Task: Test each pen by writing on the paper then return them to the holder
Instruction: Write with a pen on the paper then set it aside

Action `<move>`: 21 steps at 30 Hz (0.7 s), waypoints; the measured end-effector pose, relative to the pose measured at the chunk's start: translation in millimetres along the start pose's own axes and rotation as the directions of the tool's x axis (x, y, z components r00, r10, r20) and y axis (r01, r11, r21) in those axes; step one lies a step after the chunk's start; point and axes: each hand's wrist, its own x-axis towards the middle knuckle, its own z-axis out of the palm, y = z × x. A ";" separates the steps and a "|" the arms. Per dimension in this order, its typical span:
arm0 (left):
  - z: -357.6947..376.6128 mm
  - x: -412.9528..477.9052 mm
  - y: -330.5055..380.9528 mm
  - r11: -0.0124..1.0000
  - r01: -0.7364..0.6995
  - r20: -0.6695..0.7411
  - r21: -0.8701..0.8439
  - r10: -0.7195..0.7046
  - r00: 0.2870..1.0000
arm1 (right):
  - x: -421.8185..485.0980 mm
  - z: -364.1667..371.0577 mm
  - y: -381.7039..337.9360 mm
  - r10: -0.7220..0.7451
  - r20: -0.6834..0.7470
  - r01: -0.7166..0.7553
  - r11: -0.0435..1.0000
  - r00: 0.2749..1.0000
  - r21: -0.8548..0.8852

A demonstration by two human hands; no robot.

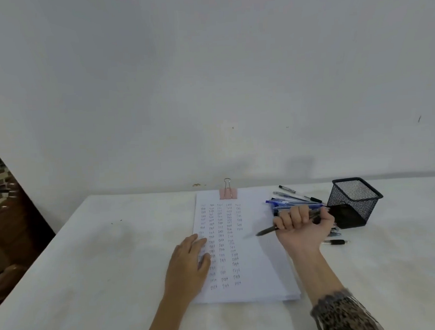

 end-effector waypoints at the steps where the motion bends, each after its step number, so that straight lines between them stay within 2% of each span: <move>1: 0.3 -0.3 -0.5 1.000 0.001 0.000 -0.003 -0.001 1.000 | 4.0 -1.5 5.2 -0.010 -0.030 0.011 1.000 0.999 0.026; 5: 0.5 -0.7 -0.9 1.000 -0.010 -0.011 -0.009 0.010 1.000 | 17.3 -5.6 21.2 -0.011 -0.125 0.023 0.995 0.992 0.094; 12: 2.0 0.6 -1.6 1.000 -0.008 -0.007 -0.012 0.008 1.000 | 36.3 -10.2 36.9 -0.005 -0.140 0.010 0.999 0.990 0.036; 16: 2.1 0.2 -1.5 1.000 -0.016 -0.014 -0.011 0.016 1.000 | 42.2 -18.9 45.2 0.045 -0.161 -0.082 0.970 0.986 -0.229; 21: 2.3 0.4 -0.9 1.000 -0.011 -0.014 -0.020 0.011 1.000 | 43.5 -23.8 49.6 0.074 -0.079 -0.097 0.932 0.994 -0.350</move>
